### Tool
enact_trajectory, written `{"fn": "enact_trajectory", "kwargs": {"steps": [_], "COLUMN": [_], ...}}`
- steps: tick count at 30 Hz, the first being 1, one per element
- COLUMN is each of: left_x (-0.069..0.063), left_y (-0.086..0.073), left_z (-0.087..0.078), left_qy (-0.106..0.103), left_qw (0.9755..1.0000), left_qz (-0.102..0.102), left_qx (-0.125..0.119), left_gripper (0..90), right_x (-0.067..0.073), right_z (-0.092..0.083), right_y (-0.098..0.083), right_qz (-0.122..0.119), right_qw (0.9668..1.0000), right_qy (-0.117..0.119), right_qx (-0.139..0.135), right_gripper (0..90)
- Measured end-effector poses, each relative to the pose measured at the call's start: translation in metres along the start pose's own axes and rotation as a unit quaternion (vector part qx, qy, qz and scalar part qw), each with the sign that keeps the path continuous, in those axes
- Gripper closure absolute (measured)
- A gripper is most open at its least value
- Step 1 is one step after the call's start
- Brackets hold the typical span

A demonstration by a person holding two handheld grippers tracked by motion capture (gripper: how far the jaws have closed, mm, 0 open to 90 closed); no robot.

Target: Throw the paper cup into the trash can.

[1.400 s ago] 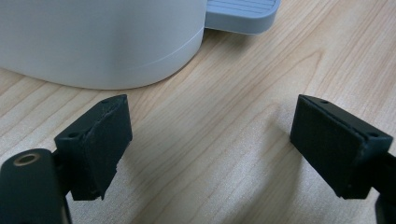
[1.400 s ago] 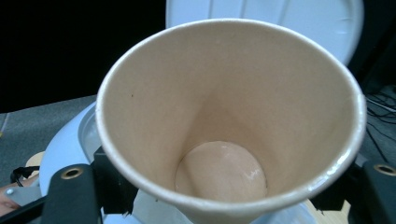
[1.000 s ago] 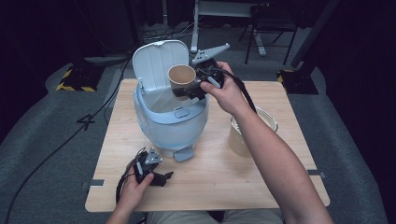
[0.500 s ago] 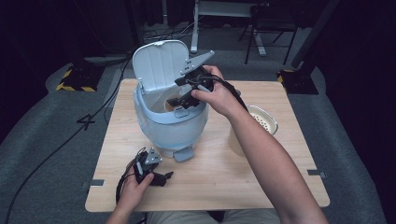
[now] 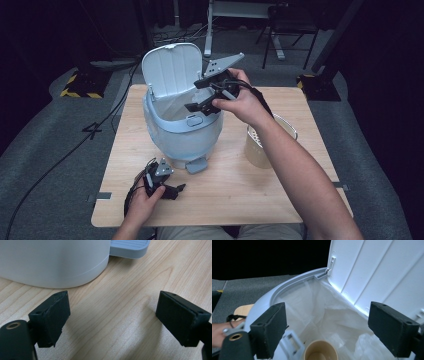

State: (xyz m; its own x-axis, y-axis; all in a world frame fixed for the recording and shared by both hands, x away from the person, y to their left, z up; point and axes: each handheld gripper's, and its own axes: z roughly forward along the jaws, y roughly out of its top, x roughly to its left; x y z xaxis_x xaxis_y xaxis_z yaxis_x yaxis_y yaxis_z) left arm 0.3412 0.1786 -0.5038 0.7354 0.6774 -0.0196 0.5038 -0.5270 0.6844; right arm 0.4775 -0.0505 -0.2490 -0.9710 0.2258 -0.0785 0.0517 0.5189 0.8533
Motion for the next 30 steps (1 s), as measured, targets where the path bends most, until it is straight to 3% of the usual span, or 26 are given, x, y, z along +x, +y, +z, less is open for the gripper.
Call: {"fn": "enact_trajectory", "kwargs": {"steps": [3,4,6,9,10,18,22,30], "left_x": [0.000,0.000,0.000,0.000,0.000,0.000,0.000,-0.001], "left_y": [0.000,0.000,0.000,0.000,0.000,0.000,0.000,0.000], "left_z": [0.000,0.000,0.000,0.000,0.000,0.000,0.000,0.000], "left_qy": [0.002,0.002,0.002,0.002,0.002,0.009,0.007,0.007], "left_qw": [1.0000,1.0000,1.0000,1.0000,1.0000,1.0000,1.0000,0.9999], "left_qz": [0.000,-0.001,-0.001,-0.001,0.000,-0.003,-0.005,-0.006], "left_qx": [-0.001,-0.001,-0.001,-0.001,-0.001,0.003,0.004,0.004], "left_gripper": [12.8,12.8,12.8,12.7,12.7,10.7,10.6,10.5], "right_x": [0.002,0.004,0.004,0.008,0.008,0.019,0.021,0.027], "right_z": [-0.016,-0.028,-0.033,-0.061,-0.061,-0.105,-0.118,-0.153], "right_y": [-0.003,-0.004,-0.004,-0.010,-0.010,-0.041,-0.051,-0.086], "right_qz": [-0.004,-0.006,-0.006,-0.005,-0.005,0.004,0.011,0.033], "right_qw": [1.0000,1.0000,0.9999,0.9997,0.9997,0.9994,0.9986,0.9966], "right_qy": [-0.002,0.000,0.000,-0.007,-0.007,-0.034,-0.051,-0.071], "right_qx": [-0.002,-0.006,-0.009,-0.022,-0.022,-0.011,-0.009,-0.026], "right_gripper": [15.7,16.1,16.0,16.9,16.9,18.9,20.4,22.4]}}
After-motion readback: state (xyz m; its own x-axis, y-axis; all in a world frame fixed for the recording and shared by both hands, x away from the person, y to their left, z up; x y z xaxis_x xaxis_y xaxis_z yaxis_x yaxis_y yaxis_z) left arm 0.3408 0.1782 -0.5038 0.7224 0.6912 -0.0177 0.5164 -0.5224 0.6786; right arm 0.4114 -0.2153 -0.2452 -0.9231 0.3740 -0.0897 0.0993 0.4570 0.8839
